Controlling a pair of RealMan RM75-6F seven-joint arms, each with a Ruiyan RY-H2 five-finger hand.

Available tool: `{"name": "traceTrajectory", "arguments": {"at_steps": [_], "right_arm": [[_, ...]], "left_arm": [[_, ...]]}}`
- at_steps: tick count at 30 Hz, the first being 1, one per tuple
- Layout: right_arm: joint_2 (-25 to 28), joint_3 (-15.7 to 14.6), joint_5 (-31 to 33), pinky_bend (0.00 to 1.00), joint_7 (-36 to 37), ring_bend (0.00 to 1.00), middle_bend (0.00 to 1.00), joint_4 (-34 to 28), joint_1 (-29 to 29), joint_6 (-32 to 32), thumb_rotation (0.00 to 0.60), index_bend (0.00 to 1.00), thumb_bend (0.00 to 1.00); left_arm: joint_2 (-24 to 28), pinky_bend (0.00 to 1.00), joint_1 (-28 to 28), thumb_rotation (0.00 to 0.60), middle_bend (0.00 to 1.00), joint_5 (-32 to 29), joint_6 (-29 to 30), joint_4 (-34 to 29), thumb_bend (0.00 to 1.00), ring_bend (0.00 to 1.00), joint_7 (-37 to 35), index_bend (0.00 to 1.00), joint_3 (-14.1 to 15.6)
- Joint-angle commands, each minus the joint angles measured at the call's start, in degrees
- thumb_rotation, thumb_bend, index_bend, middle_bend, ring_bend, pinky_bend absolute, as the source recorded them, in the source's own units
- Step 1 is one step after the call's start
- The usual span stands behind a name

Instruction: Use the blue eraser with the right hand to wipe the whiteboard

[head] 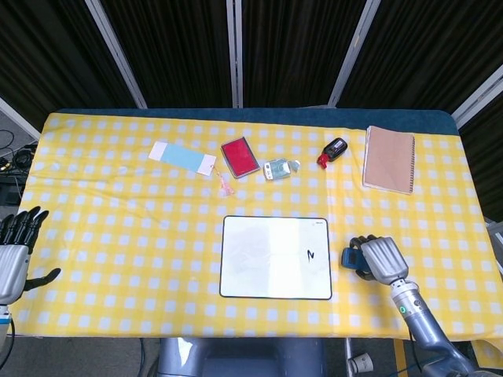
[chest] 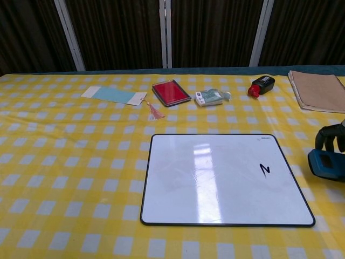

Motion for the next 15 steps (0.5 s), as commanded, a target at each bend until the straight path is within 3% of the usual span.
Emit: {"name": "traceTrajectory", "arguments": {"at_steps": [1,7,15], "right_arm": [[1.1,0.4,-1.8,0.62,0.7,0.46,0.59,-2.7,1.6,-0.1,0.6,0.52,0.29],[0.8,3.1,-0.7,0.62,-3.8,0.46,0.59,-7.0,7.6,-6.7,0.6,0.52,0.32],[-4.8,6.4,6.4,0.63,-17.8,0.46,0.59,-7.5,15.8,-16.1,0.6,0.53,0.37]], "left_arm": [[-0.1,0.0,-0.2,0.6,0.0,-0.3,-0.3,0.1,0.0,0.0,0.2,0.0,-0.1],[-0.4,0.0,-0.8,0.6,0.0,-2.0,-1.5,0.6,0.0,0.0,0.4,0.0,-0.6],[-0.6,0.0,-1.4,0.6,0.0,-4.5,-2.8,1.2,0.0,0.0,0.6,0.0,-1.5]]}}
